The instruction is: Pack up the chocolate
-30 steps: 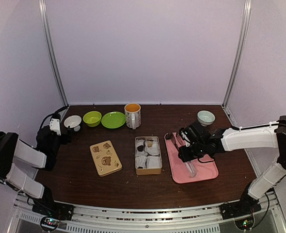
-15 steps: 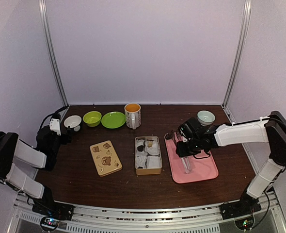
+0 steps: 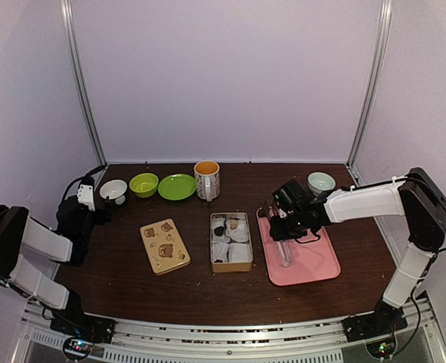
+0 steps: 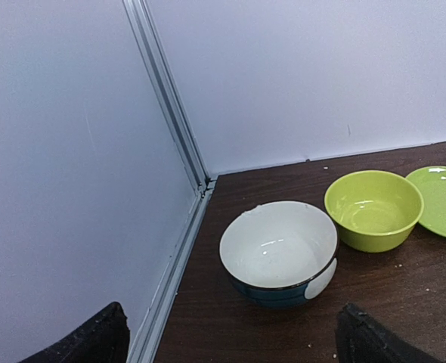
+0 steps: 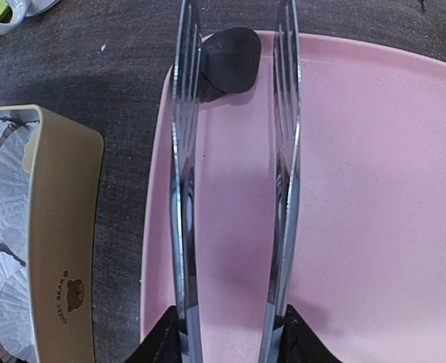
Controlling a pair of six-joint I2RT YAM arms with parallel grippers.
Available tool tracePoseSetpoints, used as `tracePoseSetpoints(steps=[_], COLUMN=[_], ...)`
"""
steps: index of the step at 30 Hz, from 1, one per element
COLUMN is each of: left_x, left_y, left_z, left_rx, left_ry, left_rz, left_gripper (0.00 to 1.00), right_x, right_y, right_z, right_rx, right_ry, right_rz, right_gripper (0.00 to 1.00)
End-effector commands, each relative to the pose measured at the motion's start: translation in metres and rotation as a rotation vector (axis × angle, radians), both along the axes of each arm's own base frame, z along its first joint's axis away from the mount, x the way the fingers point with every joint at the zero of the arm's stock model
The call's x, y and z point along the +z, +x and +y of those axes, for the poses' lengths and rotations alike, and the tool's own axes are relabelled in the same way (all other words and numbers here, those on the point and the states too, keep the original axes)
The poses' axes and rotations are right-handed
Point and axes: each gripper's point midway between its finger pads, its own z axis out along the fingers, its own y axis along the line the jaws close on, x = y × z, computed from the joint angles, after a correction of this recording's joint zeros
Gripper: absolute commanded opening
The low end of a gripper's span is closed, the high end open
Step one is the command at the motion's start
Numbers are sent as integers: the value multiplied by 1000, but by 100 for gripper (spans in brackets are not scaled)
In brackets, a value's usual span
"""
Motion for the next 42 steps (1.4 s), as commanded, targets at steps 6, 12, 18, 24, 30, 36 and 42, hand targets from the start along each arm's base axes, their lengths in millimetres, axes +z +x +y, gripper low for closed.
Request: tracePoseSetpoints(steps=[6,12,18,24,30,36,42], left_x=[16,16,17,16,16,16,16], left_y=[5,5,5,5,5,5,5], left_z=[1,1,1,0,1,1,1], left_rx=[-3,-3,-3,-4,-3,-4,-3], left_ry=[-8,-8,-8,-8,-8,-8,-8], left_rz=[-61,-62,-63,-62,-61,-62,-61], left_gripper=[98,98,98,98,98,98,98], right_x=[-3,-9,-10,-13,-14,-13,-11], right_y=[10,12,12,14,12,9,5], right_z=[2,7,5,-8,-18,-29,-41], right_rx=[-32,-7,5,-14,-34,-55,-62], right_ry=[2,6,8,0,-26,-59,-74], right_rz=[24,51,61,74,77,72,64], right_gripper=[39,39,40,38,35,32,31])
